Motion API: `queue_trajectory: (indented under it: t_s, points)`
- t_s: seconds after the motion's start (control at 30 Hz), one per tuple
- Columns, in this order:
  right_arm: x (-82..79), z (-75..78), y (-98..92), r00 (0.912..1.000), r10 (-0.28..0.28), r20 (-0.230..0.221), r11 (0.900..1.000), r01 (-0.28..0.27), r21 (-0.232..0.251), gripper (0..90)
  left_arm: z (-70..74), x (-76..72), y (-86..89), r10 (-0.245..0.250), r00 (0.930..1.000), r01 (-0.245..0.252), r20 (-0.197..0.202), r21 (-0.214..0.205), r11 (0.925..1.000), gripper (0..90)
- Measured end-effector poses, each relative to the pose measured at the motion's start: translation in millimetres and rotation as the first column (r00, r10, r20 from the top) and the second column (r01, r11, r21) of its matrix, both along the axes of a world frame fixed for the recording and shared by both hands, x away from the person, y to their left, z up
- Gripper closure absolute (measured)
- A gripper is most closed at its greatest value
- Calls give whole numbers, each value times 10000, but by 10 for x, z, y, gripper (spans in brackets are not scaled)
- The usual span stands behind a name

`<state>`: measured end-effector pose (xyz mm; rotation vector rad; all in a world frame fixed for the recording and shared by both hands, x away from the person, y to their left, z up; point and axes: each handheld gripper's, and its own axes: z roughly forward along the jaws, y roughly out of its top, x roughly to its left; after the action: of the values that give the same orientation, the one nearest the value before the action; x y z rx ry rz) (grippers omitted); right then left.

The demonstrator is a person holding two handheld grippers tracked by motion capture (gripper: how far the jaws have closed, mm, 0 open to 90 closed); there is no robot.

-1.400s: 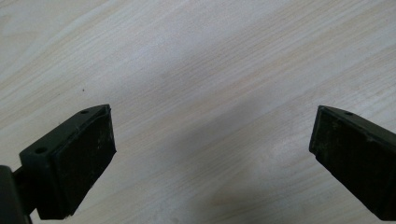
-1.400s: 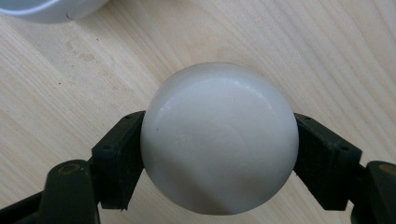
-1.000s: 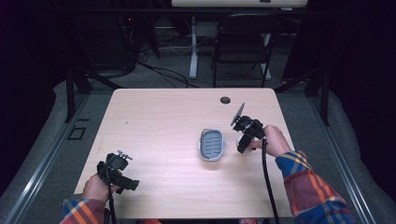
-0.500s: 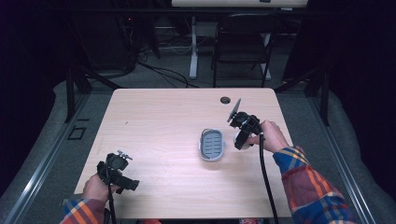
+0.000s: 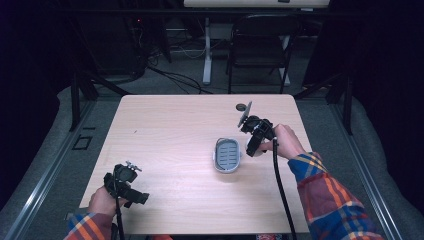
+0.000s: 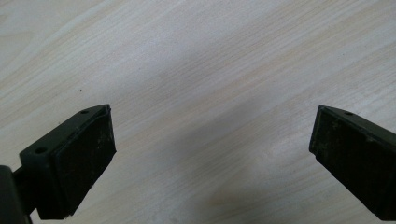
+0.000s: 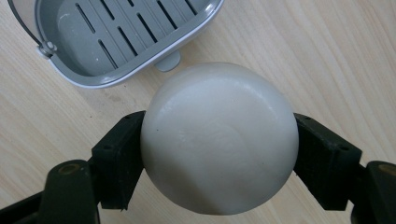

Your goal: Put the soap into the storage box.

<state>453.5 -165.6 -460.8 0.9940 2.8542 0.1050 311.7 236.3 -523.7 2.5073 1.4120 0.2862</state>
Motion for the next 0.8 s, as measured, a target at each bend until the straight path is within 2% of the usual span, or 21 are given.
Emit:
queue_trajectory:
  t_s: [0.8]
  points:
    - [97, -10, 272, 9991, 411, -144, 9991, -412, -63, 241, -3, 2, -1, -44, 10000, 44, -27, 10, 10000, 0]
